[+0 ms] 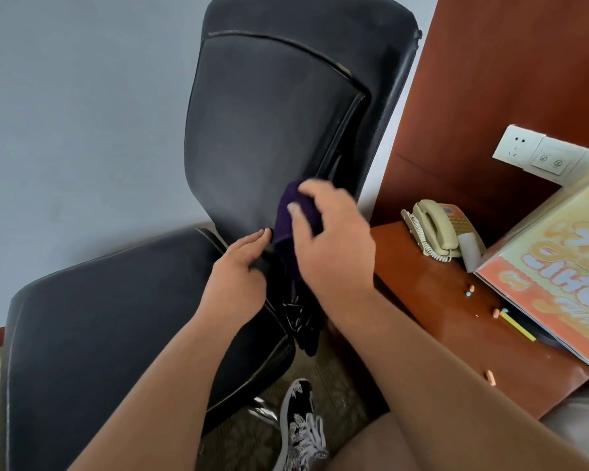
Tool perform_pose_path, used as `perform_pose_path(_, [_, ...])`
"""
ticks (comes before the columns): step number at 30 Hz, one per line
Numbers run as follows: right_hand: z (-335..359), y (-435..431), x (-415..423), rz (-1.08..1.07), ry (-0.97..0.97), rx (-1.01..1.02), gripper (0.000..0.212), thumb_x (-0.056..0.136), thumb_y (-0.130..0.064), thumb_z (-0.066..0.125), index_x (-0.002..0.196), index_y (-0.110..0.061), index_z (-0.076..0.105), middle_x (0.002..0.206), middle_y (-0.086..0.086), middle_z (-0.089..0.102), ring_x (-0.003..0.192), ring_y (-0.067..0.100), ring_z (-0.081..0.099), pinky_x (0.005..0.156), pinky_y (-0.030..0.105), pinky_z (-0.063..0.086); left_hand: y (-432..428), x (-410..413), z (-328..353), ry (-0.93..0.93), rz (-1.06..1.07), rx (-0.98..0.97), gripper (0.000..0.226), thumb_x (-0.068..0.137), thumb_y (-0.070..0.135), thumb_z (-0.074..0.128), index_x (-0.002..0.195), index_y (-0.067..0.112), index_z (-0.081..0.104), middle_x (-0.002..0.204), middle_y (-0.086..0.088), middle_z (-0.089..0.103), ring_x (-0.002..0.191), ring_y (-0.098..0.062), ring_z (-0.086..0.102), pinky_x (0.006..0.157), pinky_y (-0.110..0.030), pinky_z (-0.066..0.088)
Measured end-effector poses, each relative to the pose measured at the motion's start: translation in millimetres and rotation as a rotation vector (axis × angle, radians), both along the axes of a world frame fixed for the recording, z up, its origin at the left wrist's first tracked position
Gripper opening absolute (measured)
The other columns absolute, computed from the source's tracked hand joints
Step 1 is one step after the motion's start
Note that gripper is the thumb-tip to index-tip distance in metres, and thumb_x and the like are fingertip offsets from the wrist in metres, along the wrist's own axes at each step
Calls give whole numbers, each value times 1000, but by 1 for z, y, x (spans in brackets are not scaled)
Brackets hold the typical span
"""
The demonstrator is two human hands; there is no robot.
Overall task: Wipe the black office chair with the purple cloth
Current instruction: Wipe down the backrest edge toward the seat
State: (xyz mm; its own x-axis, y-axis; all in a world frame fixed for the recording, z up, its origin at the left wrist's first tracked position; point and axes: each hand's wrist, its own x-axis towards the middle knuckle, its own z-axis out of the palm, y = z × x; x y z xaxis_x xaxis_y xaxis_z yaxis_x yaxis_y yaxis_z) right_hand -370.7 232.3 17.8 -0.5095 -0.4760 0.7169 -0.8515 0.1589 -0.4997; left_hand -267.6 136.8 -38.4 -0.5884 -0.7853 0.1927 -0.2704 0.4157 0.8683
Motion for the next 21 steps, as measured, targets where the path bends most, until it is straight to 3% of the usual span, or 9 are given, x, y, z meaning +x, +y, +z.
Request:
perform_pose_path(2, [-24,-1,8,4,63,131,27,98,-34,58,124,-29,61,109,-6,61,84,10,61,63,11,44,1,1,1,24,-11,7,82,80,-17,39,141,35,56,144,20,49,135,-1,45,113,-19,34])
perform_pose_path(3, [-34,-1,11,0,61,168,27,98,-35,58,124,-31,61,109,-6,60,83,13,63,60,20,50,2,1,3,25,-9,7,80,81,-16,40,140,35,57,144,19,50,134,-1,45,113,-20,35])
perform_pose_path(5, [-51,-1,15,-7,46,205,28,95,-34,61,123,-33,62,107,-6,61,79,16,65,57,30,53,6,2,6,22,3,10,74,84,-13,42,141,32,57,144,18,50,133,-1,45,111,-18,35])
perform_pose_path(9, [-81,3,18,62,101,353,32,90,-31,63,121,-35,60,104,-6,61,76,18,67,52,34,54,8,5,7,21,11,70,70,88,-12,41,144,28,52,147,18,45,132,-1,45,99,-5,38])
perform_pose_path(11, [-92,7,16,88,131,453,33,90,-31,62,123,-37,59,104,-9,61,77,16,67,51,33,54,10,7,6,5,-14,70,70,90,-11,40,146,30,49,150,19,43,132,-3,48,109,-19,39])
perform_pose_path(13, [-92,11,12,110,134,485,32,91,-30,63,122,-38,61,103,-10,61,78,14,67,52,31,54,9,8,5,-2,-26,72,70,91,-10,39,146,32,48,149,18,43,128,-4,51,108,-23,41])
perform_pose_path(17, [-73,20,4,70,129,318,27,91,-28,67,115,-39,65,96,-12,61,77,8,64,55,25,53,3,8,1,-77,-58,56,72,94,-8,39,147,40,44,151,12,37,125,-7,52,103,-19,41])
perform_pose_path(21, [-41,26,-16,-74,17,143,22,97,-35,62,118,-35,67,94,-14,60,76,1,51,60,5,34,-2,8,0,-179,-126,52,82,94,-10,35,150,48,33,159,11,24,135,-10,45,105,-24,44])
